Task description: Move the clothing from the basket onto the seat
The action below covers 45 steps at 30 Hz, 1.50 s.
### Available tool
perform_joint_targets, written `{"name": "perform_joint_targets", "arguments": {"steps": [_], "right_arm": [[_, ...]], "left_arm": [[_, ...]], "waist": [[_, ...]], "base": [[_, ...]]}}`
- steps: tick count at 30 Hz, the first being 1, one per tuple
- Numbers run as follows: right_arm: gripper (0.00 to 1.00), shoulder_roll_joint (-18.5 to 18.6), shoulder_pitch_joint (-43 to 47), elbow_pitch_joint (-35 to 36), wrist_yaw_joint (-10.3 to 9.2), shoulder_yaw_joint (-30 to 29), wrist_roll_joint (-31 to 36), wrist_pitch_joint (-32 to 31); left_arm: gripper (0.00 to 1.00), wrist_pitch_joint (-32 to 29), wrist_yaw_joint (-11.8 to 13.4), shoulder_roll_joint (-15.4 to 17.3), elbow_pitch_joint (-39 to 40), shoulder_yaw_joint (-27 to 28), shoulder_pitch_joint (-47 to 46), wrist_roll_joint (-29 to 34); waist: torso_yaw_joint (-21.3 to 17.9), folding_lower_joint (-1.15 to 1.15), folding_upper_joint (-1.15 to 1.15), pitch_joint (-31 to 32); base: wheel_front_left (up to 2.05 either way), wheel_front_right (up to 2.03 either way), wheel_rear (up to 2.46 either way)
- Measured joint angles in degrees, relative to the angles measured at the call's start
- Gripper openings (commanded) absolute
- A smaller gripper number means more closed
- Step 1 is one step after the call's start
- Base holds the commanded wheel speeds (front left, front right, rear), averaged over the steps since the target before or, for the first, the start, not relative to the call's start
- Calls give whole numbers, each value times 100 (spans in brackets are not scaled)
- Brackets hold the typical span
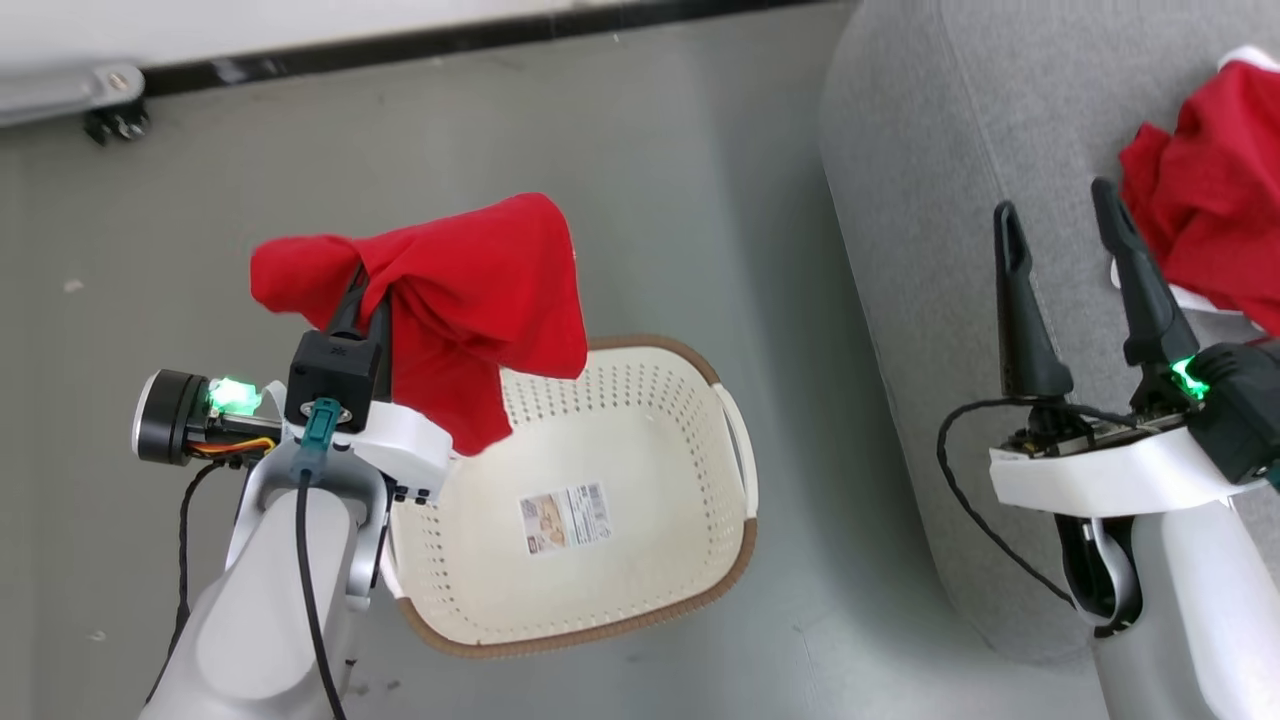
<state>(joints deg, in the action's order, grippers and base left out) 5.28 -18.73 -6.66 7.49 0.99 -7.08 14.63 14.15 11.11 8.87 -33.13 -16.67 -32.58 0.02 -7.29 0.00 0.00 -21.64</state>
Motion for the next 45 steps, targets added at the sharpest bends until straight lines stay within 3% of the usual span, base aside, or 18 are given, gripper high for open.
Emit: {"name": "perform_joint_targets", "arguments": {"steps": [14,23,32,41,45], "right_arm": [[100,33,431,-298,0,2,2,0],[100,96,808,-530,0,162,1,-1],[100,225,954,-614,0,996,-303,-192],[100,656,962,-608,0,1751,-635,-602],[100,717,959,-470,0,2040,-1102,-726]], "left_arm": [[0,1,-126,-42,940,49,653,-322],[0,1,-407,40,1301,-112,949,-341],[0,7,-675,104,1582,-337,1002,-323],[0,9,-968,20,1993,-699,1003,-269],[0,12,-1037,21,2070,-779,1006,-221]], "waist": [[324,0,0,933],[496,0,0,1478],[635,0,0,1928],[690,0,0,2263],[692,0,0,2369]], "base": [[0,0,0],[0,0,0],[0,0,0],[0,0,0],[0,0,0]]}}
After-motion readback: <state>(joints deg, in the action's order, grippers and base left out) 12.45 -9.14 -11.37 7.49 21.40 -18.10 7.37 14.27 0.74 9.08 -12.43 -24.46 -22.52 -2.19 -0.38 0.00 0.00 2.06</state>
